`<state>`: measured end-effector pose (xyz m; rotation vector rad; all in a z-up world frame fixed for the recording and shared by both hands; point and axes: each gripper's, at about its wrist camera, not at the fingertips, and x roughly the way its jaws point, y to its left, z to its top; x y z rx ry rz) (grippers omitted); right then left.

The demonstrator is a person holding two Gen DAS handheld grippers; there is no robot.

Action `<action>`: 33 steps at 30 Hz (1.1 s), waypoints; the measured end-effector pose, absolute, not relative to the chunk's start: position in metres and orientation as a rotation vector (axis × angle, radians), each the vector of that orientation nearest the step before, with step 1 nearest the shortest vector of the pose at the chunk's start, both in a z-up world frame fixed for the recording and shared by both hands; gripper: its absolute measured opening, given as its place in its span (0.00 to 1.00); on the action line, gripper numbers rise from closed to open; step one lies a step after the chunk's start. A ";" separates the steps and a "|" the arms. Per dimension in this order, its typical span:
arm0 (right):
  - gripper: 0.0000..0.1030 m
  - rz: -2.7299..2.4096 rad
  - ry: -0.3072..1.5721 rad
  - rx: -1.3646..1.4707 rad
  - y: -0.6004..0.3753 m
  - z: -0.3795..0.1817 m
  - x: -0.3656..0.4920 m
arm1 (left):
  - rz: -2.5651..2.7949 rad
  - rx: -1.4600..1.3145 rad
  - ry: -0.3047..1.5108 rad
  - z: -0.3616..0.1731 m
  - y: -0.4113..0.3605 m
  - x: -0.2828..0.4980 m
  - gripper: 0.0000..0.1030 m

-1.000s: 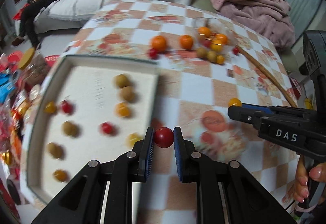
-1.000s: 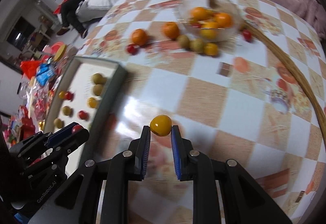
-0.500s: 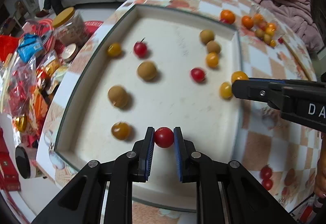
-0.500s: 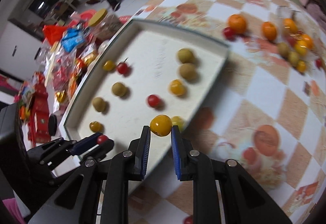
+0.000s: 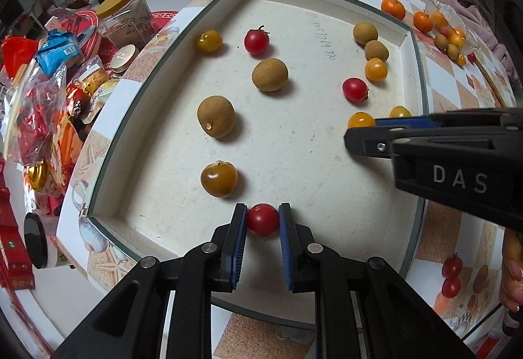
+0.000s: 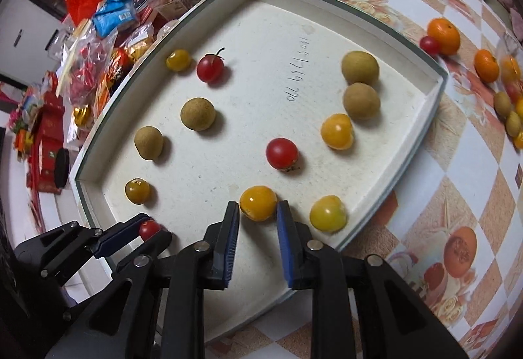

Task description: Organize fruits

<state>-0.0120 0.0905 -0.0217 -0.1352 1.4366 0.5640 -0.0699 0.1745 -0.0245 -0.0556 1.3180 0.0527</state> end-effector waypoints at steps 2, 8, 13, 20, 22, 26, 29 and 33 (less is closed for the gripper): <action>0.35 0.567 1.440 -0.135 0.091 -0.021 -0.010 | 0.050 -0.053 1.320 -0.025 0.176 -0.069 0.20; 0.57 0.548 1.393 -0.132 0.085 -0.005 -0.010 | 0.057 -0.053 1.326 -0.023 0.180 -0.071 0.44; 0.71 0.528 1.354 -0.116 0.075 0.011 -0.016 | 0.086 -0.035 1.262 -0.011 0.184 -0.074 0.78; 0.81 0.477 1.345 -0.095 0.063 0.022 -0.023 | 0.084 -0.031 1.288 -0.010 0.185 -0.074 0.78; 0.87 0.455 1.346 -0.099 0.060 0.023 -0.025 | 0.089 -0.018 1.294 -0.010 0.184 -0.074 0.90; 0.89 0.421 1.356 -0.091 0.053 0.022 -0.028 | 0.094 0.002 1.302 -0.010 0.184 -0.075 1.00; 0.93 0.400 1.361 -0.104 0.049 0.022 -0.032 | 0.093 -0.006 1.315 -0.011 0.186 -0.076 1.00; 1.00 0.375 1.353 -0.141 0.047 0.023 -0.037 | 0.106 0.007 1.302 -0.006 0.187 -0.079 1.00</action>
